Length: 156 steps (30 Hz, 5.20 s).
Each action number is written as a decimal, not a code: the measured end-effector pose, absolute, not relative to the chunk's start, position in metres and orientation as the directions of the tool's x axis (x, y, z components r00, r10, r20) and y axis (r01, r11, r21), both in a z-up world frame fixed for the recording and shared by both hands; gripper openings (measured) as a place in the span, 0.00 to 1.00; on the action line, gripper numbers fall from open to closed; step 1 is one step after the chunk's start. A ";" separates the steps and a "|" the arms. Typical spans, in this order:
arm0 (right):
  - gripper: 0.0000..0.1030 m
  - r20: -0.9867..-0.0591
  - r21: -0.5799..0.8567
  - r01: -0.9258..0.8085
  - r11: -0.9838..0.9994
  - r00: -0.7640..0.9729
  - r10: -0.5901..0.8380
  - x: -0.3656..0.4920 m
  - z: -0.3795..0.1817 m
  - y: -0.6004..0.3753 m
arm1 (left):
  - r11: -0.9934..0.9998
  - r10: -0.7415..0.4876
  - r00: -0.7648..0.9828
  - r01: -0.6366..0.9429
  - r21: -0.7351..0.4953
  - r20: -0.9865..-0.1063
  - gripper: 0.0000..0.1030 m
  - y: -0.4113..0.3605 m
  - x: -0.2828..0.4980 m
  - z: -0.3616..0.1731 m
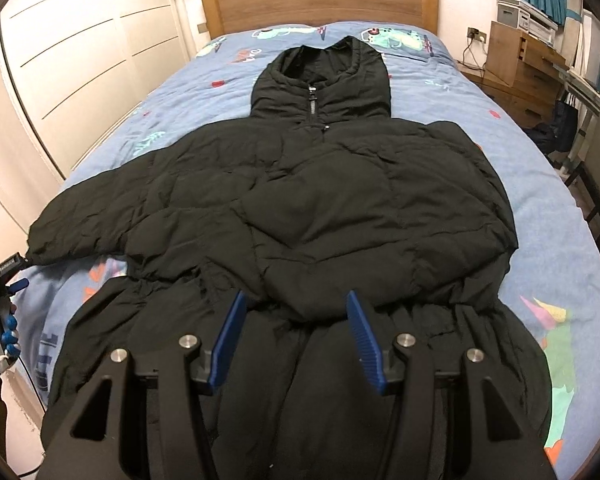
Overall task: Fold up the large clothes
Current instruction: 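Move the left gripper to the other sleeve cuff and grasp, then lift the sleeve with the left gripper and fold it across the coat chest, then open the left gripper to release the sleeve and withdraw, then move both grippers to the coat hem below the folded sleeves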
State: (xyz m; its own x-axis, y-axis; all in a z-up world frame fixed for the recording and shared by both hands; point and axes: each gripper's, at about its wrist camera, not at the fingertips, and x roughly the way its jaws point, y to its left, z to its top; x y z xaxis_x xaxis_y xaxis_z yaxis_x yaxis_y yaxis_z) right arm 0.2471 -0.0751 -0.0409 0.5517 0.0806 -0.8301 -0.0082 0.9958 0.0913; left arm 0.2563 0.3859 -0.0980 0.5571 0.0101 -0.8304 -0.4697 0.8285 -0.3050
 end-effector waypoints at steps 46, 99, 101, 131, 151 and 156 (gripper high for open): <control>0.50 -0.794 0.109 0.091 0.990 0.607 0.031 0.204 -0.017 -0.155 | 0.859 -0.128 0.727 -0.259 -0.442 -0.675 0.08 0.293 0.281 0.028; 0.50 -0.787 0.235 0.340 0.910 0.616 -0.027 0.105 -0.046 -0.337 | 0.968 -0.250 0.504 0.154 -0.198 -0.827 0.46 -0.059 0.308 -0.011; 0.50 -0.784 0.234 0.333 0.914 0.620 -0.025 0.102 -0.041 -0.332 | 0.963 -0.267 0.507 0.173 -0.207 -0.819 0.49 -0.059 0.301 -0.005; 0.50 -0.759 0.142 0.011 0.990 0.643 0.101 0.183 0.001 -0.186 | 0.974 -0.129 0.614 -0.069 -0.215 -0.779 0.84 0.109 0.284 0.009; 0.50 -0.794 -0.003 -0.207 0.978 0.596 0.124 0.322 -0.061 -0.100 | 0.985 -0.124 0.537 -0.035 -0.169 -0.834 0.85 0.103 0.351 -0.065; 0.51 -0.820 0.047 -0.169 0.985 0.557 0.134 0.312 -0.084 -0.130 | 0.987 -0.125 0.526 -0.023 -0.161 -0.841 0.85 0.098 0.340 -0.070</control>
State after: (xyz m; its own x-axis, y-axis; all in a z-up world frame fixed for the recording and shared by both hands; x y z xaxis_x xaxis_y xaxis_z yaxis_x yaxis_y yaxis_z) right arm 0.3122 -0.1297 -0.0838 0.5570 0.1344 -0.8196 -0.1688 0.9845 0.0467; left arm 0.3403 0.0980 -0.0700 0.5259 -0.1249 -0.8413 -0.0227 0.9867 -0.1607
